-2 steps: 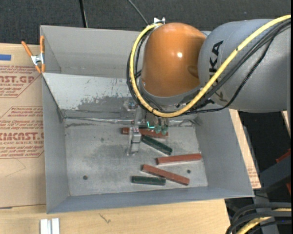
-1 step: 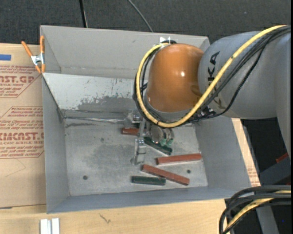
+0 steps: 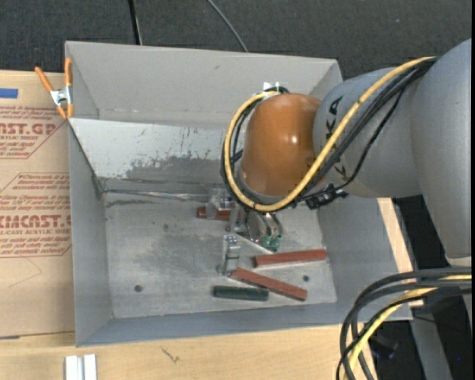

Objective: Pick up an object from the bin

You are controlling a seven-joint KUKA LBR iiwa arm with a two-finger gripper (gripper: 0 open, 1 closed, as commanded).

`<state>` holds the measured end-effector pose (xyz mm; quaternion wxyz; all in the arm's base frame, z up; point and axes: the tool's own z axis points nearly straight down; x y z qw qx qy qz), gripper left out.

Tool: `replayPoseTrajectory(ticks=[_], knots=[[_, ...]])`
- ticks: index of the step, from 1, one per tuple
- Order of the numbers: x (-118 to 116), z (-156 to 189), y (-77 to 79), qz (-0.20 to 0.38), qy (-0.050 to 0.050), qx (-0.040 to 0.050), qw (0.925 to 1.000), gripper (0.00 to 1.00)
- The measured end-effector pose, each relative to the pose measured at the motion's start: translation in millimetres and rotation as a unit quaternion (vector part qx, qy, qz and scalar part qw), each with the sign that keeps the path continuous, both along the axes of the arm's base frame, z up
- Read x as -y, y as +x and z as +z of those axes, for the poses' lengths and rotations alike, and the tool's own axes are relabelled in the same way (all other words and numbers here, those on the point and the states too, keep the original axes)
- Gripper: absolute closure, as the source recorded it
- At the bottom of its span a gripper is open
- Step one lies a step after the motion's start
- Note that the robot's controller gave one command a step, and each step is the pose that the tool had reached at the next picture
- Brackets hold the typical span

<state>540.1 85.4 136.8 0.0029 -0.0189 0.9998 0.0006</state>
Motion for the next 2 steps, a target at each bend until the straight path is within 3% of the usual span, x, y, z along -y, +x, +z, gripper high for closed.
replayPoseTrajectory(ticks=[1,2], knots=[[21.7,-22.4,-3.9,0.070,-0.001,-0.0056,0.9976,0.00],[45.6,-48.9,-22.5,0.113,-0.001,-0.0005,0.9936,0.00]])
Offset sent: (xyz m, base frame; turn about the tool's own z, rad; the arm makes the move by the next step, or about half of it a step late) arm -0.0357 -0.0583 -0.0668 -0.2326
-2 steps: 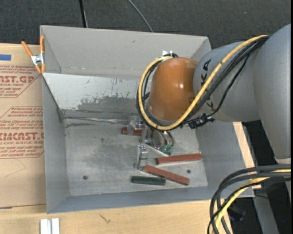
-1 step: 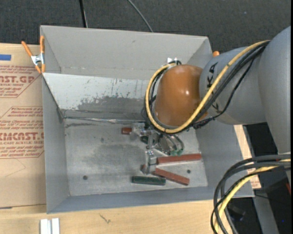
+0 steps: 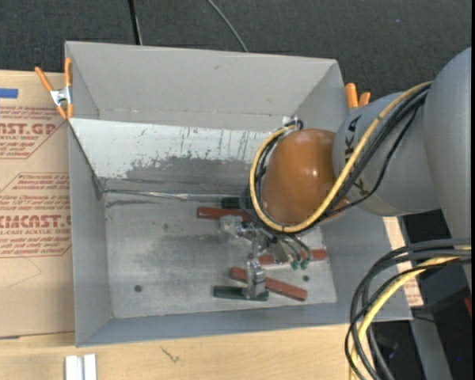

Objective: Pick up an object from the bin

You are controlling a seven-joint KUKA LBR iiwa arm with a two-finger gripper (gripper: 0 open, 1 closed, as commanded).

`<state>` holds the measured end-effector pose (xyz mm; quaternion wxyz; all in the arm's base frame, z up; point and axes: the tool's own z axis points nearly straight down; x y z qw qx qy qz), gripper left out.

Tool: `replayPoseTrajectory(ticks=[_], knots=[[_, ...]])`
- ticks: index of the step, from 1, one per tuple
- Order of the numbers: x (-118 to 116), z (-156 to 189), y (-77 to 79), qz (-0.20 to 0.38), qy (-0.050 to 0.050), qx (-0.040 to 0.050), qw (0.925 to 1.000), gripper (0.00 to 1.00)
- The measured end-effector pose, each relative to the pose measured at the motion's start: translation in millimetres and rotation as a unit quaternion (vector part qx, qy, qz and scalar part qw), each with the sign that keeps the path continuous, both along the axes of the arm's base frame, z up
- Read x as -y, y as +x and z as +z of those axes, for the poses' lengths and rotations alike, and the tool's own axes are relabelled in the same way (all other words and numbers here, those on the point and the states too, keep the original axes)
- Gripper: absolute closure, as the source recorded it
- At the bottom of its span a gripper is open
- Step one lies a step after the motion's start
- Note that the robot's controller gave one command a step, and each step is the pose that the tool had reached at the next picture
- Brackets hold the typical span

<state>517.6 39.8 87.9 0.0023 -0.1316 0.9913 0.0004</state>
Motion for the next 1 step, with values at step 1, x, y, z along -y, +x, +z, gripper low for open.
replayPoseTrajectory(ticks=[1], knots=[[21.2,-17.2,-28.6,0.274,0.000,-0.0006,0.9616,1.00]])
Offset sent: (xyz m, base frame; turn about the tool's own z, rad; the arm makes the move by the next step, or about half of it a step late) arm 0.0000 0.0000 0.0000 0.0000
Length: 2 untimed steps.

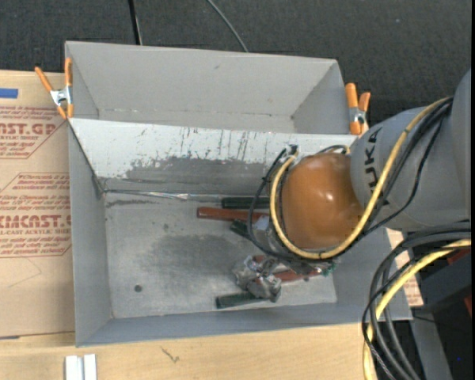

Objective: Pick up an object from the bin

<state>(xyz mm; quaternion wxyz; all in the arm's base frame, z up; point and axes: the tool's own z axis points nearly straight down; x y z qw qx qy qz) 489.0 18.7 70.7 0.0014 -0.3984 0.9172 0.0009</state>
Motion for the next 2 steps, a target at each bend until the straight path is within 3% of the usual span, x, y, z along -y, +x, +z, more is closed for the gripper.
replayPoseTrajectory(ticks=[1,2], knots=[[0.0,0.1,0.0,0.000,0.000,0.0000,1.0000,1.00],[20.3,45.7,2.4,0.026,0.000,-0.0010,0.9996,0.00]])
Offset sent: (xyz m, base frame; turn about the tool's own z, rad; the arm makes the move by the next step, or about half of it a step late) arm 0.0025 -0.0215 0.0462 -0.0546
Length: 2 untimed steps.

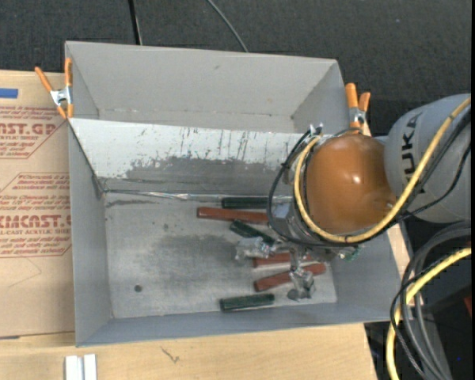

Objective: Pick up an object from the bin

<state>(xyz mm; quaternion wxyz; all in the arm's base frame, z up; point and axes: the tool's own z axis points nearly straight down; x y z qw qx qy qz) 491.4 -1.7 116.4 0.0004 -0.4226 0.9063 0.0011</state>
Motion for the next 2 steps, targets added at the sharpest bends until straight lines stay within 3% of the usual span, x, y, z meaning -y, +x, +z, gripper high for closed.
replayPoseTrajectory(ticks=[1,2], knots=[[-0.1,0.0,0.0,0.000,0.000,-0.0001,1.0000,0.00],[22.4,-45.5,26.8,0.216,-0.001,-0.0001,0.9763,1.00]])
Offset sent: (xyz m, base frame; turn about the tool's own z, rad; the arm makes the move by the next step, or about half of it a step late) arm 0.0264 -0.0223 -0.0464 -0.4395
